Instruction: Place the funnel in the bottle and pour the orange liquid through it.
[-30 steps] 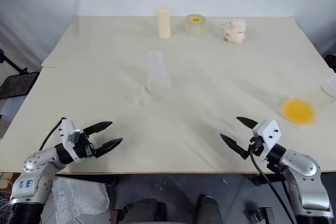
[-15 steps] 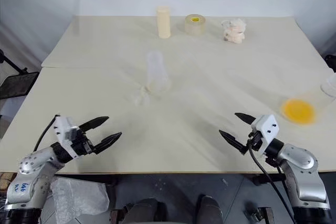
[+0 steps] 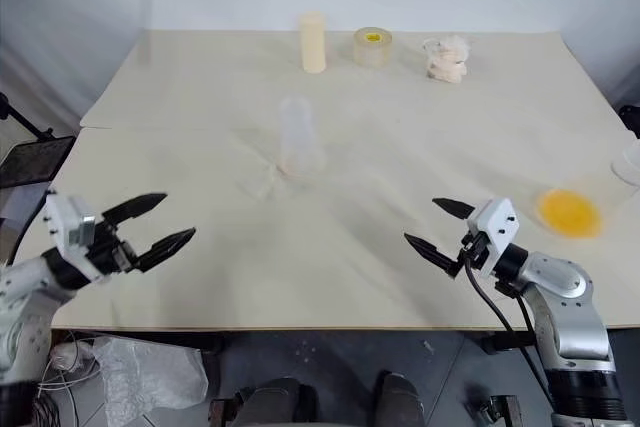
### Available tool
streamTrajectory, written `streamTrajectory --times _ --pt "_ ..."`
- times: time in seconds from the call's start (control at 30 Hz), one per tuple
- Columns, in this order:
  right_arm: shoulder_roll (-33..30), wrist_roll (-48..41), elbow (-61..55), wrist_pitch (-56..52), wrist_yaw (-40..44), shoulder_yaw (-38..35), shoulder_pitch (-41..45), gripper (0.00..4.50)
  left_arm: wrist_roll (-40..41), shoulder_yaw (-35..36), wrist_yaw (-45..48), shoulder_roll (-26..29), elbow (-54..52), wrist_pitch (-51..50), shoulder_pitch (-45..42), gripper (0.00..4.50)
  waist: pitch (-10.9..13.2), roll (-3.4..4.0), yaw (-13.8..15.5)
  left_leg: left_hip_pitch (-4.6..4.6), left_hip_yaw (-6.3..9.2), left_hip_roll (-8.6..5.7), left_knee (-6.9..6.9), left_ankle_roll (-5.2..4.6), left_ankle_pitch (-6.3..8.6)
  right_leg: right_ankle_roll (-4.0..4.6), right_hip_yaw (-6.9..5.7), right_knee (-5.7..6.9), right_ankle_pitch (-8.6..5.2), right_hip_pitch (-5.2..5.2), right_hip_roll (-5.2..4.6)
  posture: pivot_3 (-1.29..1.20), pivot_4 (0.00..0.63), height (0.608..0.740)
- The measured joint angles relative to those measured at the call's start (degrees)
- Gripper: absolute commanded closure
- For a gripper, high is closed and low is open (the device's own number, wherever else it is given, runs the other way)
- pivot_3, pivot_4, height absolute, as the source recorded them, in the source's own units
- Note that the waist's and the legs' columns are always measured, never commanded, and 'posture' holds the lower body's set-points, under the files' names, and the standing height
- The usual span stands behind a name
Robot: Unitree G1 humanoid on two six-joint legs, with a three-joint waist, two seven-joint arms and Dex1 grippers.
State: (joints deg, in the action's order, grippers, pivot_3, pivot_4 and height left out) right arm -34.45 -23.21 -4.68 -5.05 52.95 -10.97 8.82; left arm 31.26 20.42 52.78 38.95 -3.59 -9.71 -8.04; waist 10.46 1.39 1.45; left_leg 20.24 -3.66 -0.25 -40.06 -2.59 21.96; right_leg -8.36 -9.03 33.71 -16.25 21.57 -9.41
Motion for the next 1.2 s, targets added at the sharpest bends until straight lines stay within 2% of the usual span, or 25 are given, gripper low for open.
streamTrajectory --times 0.23,0.37,0.5,0.73,1.03,1.13,1.2 --pt "1.2 -0.9 -4.4 -1.5 -2.4 1.0 0.4 0.03 -6.0 -9.6 3.1 -1.0 16.9 1.5 -19.9 0.0 0.0 -0.08 -0.1 0.04 -0.03 -0.11 0.03 0.01 0.0 -0.01 -0.1 0.02 0.0 0.05 0.1 0.0 0.15 0.74" --pt "1.8 -1.2 -8.0 -2.6 -4.0 1.4 -1.5 0.03 -11.1 -13.4 4.3 -6.8 36.2 8.5 -36.7 0.0 0.2 -0.31 0.3 0.17 -0.14 -0.26 -0.07 0.04 -0.02 -0.02 -0.22 0.03 0.01 0.03 0.14 0.0 0.15 0.74" --pt "2.3 -1.3 -10.1 -2.8 -5.4 1.5 -3.2 0.03 -15.0 -15.4 5.5 -10.3 50.0 15.5 -46.6 0.0 0.2 -0.4 -0.3 0.14 -0.2 -0.28 0.09 0.04 -0.01 -0.03 -0.25 0.01 0.01 0.12 0.13 0.0 0.15 0.74" --pt "3.2 -1.3 -12.3 -2.9 -7.9 1.6 -4.8 0.03 -20.2 -17.1 5.6 -15.6 66.8 23.3 -55.1 0.0 0.3 -0.64 -0.4 0.27 -0.3 -0.24 0.04 0.04 -0.01 -0.03 -0.29 0.06 0.01 0.27 0.14 0.0 0.15 0.74" --pt "3.5 -1.3 -14.7 -2.9 -10.2 1.6 -6.8 0.03 -25.0 -16.9 -3.3 -19.0 75.6 26.0 -61.2 0.0 0.4 -0.77 0.0 0.4 -0.26 -0.28 -0.05 0.01 -0.03 -0.07 -0.29 0.07 0.04 0.32 0.11 0.0 0.15 0.74" --pt "3.5 -1.3 -15.0 -2.9 -10.6 1.6 -7.1 0.0 -25.1 -16.2 -4.5 -19.4 76.4 25.9 -61.8 0.58 0.4 -0.77 -0.1 0.41 -0.26 -0.26 -0.04 0.01 -0.03 -0.07 -0.28 0.09 0.04 0.37 0.11 0.0 0.15 0.74" --pt "3.5 -1.3 -15.0 -2.9 -10.9 1.6 -7.1 0.0 -25.0 -15.7 -3.9 -20.0 76.6 25.4 -62.3 1.21 0.4 -0.77 -0.1 0.42 -0.26 -0.27 -0.04 0.01 -0.03 -0.07 -0.28 0.1 0.04 0.38 0.11 0.0 0.15 0.74"
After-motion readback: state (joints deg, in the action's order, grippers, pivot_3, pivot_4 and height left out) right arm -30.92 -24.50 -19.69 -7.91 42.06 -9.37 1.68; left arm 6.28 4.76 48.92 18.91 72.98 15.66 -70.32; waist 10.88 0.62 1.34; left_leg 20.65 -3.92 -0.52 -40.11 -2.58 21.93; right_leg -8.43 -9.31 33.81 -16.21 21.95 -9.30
